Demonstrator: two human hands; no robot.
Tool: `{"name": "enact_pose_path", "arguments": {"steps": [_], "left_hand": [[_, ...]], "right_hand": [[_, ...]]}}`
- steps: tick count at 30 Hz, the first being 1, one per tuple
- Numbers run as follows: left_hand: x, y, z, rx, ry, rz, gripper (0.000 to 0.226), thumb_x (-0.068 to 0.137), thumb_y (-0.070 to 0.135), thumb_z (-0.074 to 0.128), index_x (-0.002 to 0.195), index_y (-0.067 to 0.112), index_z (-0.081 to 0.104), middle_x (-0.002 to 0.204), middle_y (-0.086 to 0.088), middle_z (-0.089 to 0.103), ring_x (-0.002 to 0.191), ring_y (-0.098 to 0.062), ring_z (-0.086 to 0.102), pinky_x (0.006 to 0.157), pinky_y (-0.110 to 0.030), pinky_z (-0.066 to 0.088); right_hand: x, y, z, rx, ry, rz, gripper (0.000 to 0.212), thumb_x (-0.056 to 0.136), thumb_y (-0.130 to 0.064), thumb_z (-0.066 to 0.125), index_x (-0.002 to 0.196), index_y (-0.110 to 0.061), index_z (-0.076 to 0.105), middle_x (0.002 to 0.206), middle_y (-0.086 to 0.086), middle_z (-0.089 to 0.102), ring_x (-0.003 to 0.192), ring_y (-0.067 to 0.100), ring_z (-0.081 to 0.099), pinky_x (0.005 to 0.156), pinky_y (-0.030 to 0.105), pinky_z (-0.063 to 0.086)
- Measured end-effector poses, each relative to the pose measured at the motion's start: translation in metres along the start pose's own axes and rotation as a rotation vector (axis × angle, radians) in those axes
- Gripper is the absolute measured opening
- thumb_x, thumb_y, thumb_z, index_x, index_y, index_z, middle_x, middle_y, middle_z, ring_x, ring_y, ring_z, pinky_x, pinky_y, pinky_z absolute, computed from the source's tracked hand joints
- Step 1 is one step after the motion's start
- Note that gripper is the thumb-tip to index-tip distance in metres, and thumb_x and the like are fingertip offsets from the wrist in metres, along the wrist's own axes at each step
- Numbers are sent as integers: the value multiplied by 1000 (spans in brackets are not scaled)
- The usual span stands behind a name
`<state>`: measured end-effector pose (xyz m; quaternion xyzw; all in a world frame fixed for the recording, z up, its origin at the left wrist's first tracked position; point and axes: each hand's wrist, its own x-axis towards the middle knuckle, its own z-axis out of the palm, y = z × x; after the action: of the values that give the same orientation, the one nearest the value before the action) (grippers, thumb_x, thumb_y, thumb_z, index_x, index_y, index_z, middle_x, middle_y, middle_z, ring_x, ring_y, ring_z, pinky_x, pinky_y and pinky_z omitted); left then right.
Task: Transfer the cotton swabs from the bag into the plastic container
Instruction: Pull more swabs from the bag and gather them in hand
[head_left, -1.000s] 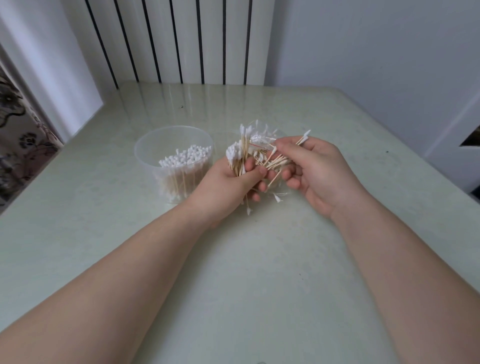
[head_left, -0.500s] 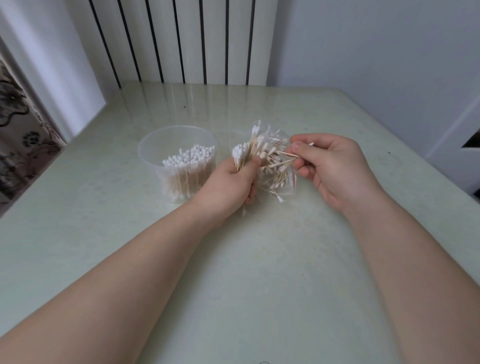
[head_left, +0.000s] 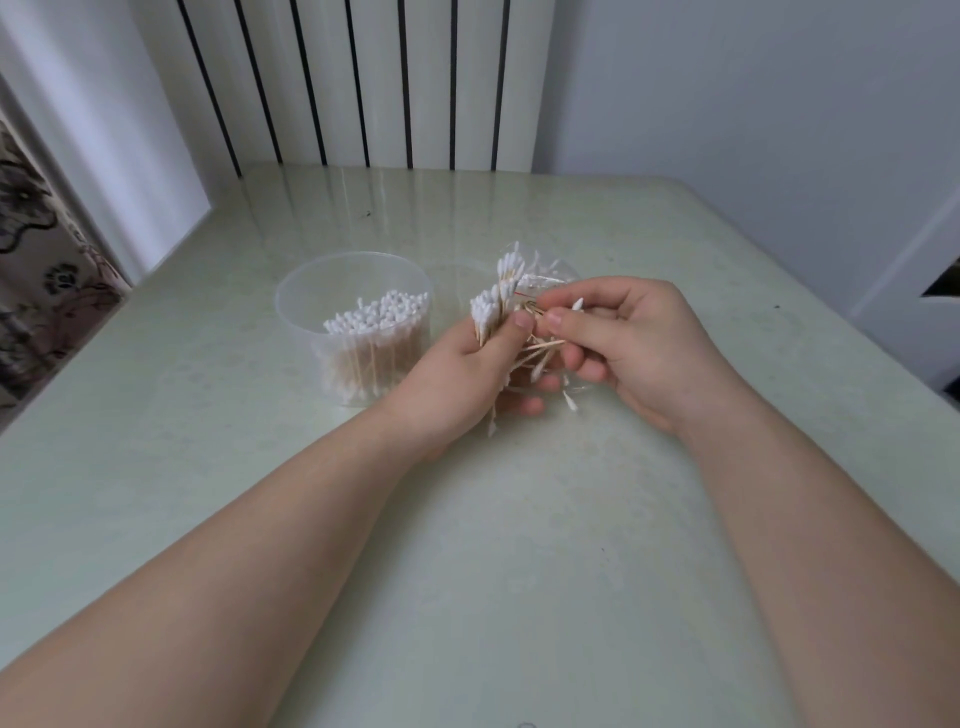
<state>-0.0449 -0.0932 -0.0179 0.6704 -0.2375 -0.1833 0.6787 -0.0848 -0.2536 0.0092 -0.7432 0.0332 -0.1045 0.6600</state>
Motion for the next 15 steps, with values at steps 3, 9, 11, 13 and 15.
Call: {"name": "enact_pose_path", "arguments": {"steps": [3, 9, 11, 13, 15], "left_hand": [[0, -1, 0, 94, -21, 50, 25, 109, 23, 42, 99, 13, 62, 75, 3, 65, 67, -10, 61, 59, -23, 52], [3, -4, -2, 193, 14, 23, 24, 108, 21, 47, 86, 13, 54, 68, 1, 52, 57, -11, 48, 54, -25, 42], [3, -4, -2, 223, 4, 12, 30, 107, 26, 48, 82, 11, 55, 67, -2, 51, 57, -14, 47, 54, -27, 41], [3, -3, -1, 223, -10, 12, 30, 106, 27, 51, 85, 7, 58, 64, -1, 52, 56, -14, 48, 53, -25, 41], [3, -3, -1, 194, -12, 4, 29, 105, 25, 52, 82, 9, 57, 61, 3, 53, 53, -11, 49, 51, -23, 42]], "right_hand": [[5, 4, 0, 19, 85, -17, 12, 88, -5, 72, 98, -13, 74, 56, 4, 61, 51, 15, 50, 51, 21, 43], [9, 10, -1, 84, 152, -61, 16, 88, 0, 70, 99, -11, 74, 74, 9, 71, 64, 17, 58, 62, 24, 49], [10, 10, 0, 107, 155, -78, 19, 90, 4, 67, 101, -10, 73, 77, 9, 72, 67, 15, 62, 64, 23, 51], [10, 11, 3, 98, 141, -93, 23, 91, 5, 64, 104, -13, 73, 76, 6, 71, 66, 14, 61, 65, 21, 51], [9, 10, 7, 50, 120, -117, 27, 93, 3, 63, 111, -15, 72, 82, 0, 74, 68, 8, 63, 67, 18, 51]]}}
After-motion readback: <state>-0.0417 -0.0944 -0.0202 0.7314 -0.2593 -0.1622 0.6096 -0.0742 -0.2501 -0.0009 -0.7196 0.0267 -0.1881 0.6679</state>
